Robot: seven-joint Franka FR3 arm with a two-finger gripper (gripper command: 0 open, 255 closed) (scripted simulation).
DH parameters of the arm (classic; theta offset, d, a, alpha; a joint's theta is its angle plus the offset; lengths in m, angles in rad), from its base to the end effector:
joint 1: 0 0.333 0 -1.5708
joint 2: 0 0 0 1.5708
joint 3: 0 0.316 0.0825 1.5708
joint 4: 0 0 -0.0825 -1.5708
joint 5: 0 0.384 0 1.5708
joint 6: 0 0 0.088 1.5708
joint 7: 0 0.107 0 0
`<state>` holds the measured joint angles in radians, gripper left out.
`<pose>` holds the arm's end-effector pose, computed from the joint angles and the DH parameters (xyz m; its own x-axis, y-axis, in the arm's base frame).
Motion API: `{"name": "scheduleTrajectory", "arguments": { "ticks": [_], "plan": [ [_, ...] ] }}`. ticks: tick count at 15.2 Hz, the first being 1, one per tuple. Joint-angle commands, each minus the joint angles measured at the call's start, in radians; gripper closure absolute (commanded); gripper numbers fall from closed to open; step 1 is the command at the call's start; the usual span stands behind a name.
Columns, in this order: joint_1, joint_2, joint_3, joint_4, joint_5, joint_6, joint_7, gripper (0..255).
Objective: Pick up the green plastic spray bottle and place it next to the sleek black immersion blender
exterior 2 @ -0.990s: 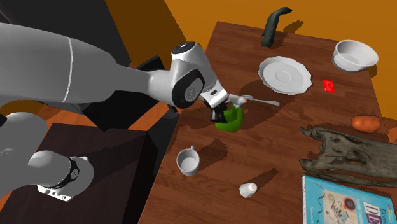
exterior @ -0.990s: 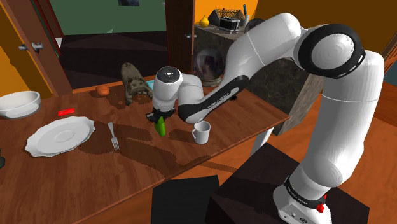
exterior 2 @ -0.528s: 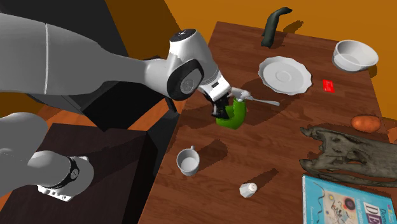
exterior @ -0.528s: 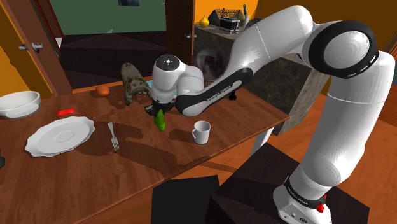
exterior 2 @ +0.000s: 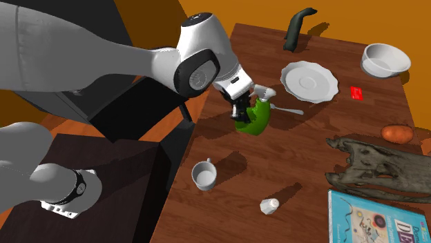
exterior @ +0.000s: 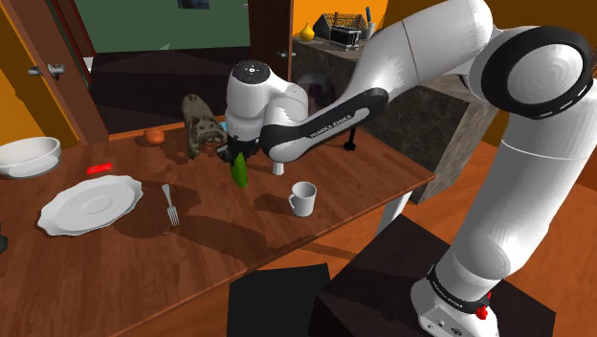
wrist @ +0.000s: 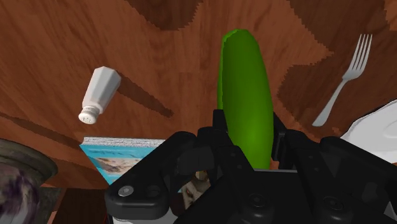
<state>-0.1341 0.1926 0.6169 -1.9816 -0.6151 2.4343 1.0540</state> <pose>0.5519 0.2708 0.4178 0.8775 -0.1642 0.4506 -0.1849 -0.9827 0.0021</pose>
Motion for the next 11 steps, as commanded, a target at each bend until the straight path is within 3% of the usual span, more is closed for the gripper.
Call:
{"name": "scheduleTrajectory", "arguments": {
  "ticks": [1, 11],
  "plan": [
    [-0.004, -0.013, 0.006, 0.009, 0.022, -0.016, -0.019, 255],
    [-0.019, -0.07, 0.028, 0.076, 0.119, -0.111, -0.11, 255]
  ]
}}
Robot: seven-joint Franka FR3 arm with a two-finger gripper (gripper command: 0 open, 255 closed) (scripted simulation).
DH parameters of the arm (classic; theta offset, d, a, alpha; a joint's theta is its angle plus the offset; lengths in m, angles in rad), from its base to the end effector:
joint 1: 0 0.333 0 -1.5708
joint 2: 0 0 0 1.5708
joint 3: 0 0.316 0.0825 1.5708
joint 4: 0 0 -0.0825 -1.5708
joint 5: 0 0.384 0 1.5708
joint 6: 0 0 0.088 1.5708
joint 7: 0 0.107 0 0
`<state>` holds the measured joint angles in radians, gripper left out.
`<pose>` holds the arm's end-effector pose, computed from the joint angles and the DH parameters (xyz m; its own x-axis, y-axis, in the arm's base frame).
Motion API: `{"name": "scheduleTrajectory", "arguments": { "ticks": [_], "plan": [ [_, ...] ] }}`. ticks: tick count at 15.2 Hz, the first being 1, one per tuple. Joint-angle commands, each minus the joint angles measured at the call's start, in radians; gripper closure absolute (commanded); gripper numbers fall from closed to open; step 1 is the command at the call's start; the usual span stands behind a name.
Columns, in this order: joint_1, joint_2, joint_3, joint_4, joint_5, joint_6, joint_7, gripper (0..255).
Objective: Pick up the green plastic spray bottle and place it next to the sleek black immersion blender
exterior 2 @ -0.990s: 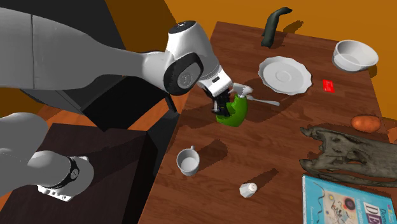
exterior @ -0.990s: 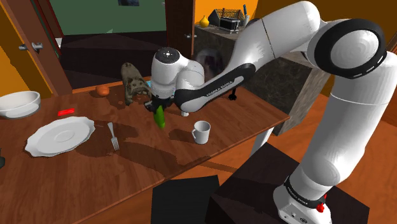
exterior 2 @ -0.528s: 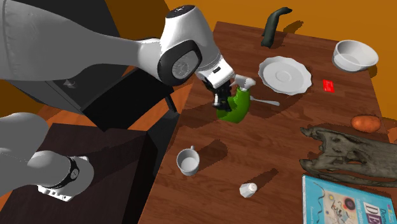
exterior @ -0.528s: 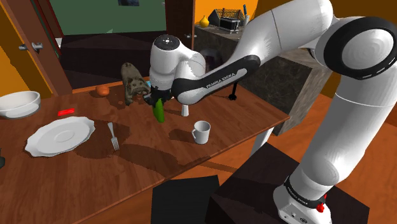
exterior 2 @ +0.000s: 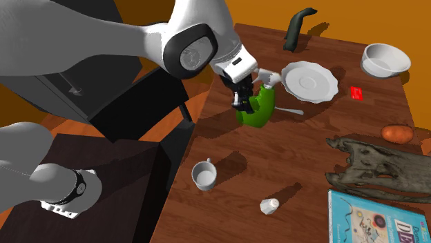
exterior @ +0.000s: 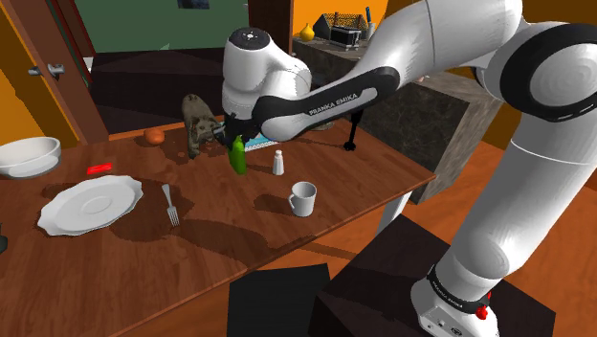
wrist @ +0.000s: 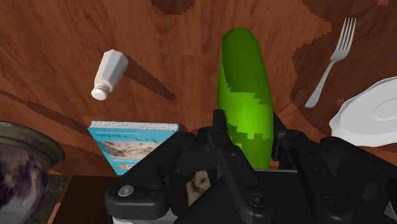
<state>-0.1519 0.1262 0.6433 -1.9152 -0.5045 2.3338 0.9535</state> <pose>0.5512 0.2711 0.4747 0.8775 -0.1642 0.4507 -0.1850 -0.9827 0.0023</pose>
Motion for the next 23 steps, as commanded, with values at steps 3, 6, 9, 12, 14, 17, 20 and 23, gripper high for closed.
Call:
{"name": "scheduleTrajectory", "arguments": {
  "ticks": [3, 6, 9, 12, 14, 17, 20, 23],
  "plan": [
    [-0.003, -0.017, 0.005, 0.035, 0.032, -0.042, -0.033, 255],
    [-0.005, -0.028, 0.009, 0.062, 0.053, -0.075, -0.054, 255],
    [-0.006, -0.036, 0.011, 0.093, 0.071, -0.108, -0.074, 255],
    [-0.006, -0.043, 0.014, 0.125, 0.085, -0.143, -0.092, 255],
    [-0.005, -0.046, 0.015, 0.148, 0.094, -0.167, -0.103, 255],
    [-0.004, -0.048, 0.017, 0.185, 0.104, -0.203, -0.118, 255],
    [-0.002, -0.048, 0.019, 0.224, 0.112, -0.241, -0.131, 255],
    [0.0, -0.045, 0.021, 0.266, 0.116, -0.28, -0.143, 255]
  ]
}}
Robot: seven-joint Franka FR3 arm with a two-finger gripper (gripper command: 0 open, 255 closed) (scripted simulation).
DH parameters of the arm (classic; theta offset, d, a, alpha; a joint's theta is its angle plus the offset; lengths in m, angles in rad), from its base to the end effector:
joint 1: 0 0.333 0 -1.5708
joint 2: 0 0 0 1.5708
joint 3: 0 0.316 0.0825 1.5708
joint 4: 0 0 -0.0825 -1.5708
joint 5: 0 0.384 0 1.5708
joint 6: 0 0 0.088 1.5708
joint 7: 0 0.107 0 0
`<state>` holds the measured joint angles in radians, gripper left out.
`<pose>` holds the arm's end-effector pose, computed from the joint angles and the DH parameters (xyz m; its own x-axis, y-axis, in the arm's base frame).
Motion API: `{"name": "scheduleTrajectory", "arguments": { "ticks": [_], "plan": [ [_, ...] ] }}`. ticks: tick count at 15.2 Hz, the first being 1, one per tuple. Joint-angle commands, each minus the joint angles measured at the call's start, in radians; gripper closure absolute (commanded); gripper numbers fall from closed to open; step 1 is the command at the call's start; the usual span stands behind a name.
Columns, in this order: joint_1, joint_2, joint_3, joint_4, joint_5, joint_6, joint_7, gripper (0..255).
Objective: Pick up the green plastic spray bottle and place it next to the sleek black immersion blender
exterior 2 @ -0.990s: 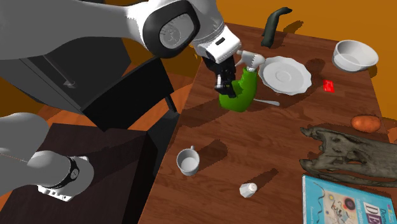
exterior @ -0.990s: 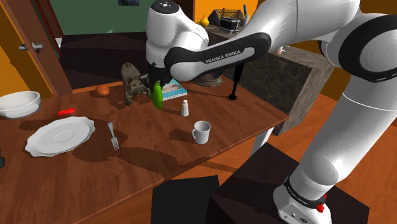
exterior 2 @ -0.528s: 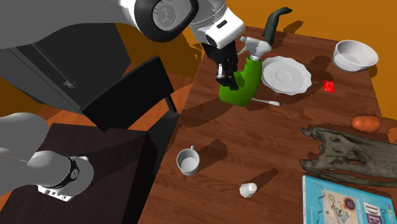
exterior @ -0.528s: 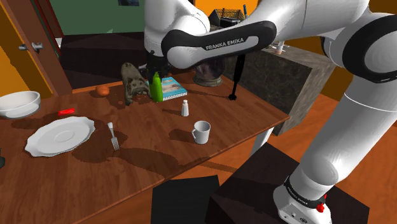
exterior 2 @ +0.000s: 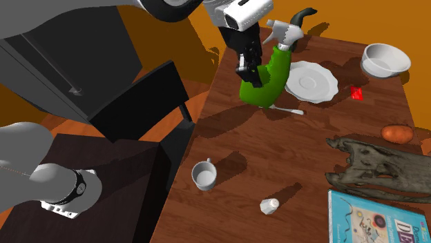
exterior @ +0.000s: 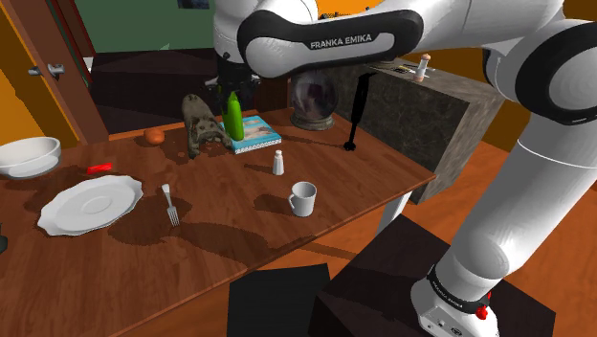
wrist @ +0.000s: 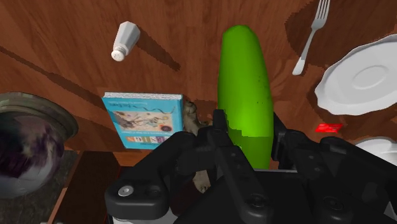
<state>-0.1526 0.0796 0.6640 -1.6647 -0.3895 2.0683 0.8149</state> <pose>0.5515 0.2710 0.5959 0.8775 -0.1642 0.4505 -0.1850 -0.9827 0.0021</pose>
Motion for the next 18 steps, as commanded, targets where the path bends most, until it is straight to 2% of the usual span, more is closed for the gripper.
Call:
{"name": "scheduleTrajectory", "arguments": {
  "ticks": [1, 18],
  "plan": [
    [0.002, 0.003, 0.002, 0.031, 0.002, -0.028, -0.008, 255],
    [0.051, 0.083, 0.019, 0.346, -0.034, -0.281, -0.052, 255]
  ]
}}
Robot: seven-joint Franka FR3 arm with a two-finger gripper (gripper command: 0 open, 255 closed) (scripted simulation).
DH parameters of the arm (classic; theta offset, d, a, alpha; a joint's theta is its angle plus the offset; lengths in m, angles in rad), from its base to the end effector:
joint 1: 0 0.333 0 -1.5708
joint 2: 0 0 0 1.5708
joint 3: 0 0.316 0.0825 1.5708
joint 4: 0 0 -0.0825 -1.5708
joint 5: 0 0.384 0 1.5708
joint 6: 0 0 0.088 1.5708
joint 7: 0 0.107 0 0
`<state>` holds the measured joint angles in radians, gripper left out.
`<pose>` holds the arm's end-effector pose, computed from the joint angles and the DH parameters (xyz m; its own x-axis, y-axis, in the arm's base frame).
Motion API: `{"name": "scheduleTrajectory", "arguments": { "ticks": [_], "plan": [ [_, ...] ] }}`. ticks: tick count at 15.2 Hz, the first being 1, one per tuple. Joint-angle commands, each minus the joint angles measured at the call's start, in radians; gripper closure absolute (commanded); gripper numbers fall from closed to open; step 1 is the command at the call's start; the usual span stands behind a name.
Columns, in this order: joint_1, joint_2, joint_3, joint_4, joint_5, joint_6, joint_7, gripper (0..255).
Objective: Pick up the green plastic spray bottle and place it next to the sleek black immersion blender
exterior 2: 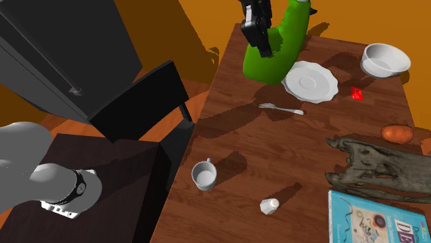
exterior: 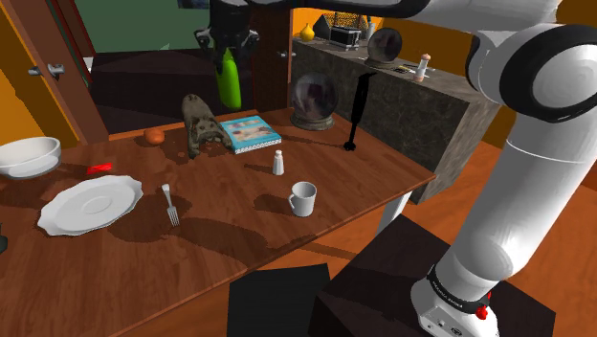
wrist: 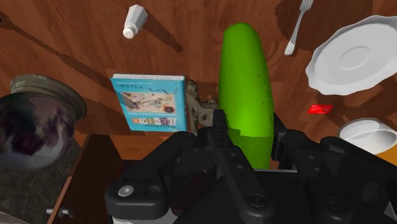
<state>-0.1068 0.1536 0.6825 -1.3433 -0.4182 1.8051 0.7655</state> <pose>0.5512 0.2714 0.6912 0.8776 -0.1639 0.4505 -0.1847 -0.9828 0.0021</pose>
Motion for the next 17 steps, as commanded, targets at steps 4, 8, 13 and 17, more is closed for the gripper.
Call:
{"name": "scheduleTrajectory", "arguments": {
  "ticks": [4, 8, 13, 17],
  "plan": [
    [0.032, 0.047, 0.006, 0.125, -0.033, -0.089, -0.01, 255],
    [0.072, 0.095, 0.008, 0.242, -0.071, -0.169, -0.018, 255],
    [0.018, 0.051, 0.003, 0.231, -0.025, -0.176, -0.071, 255],
    [-0.122, -0.102, -0.039, 0.056, 0.128, -0.086, -0.186, 255]
  ]
}}
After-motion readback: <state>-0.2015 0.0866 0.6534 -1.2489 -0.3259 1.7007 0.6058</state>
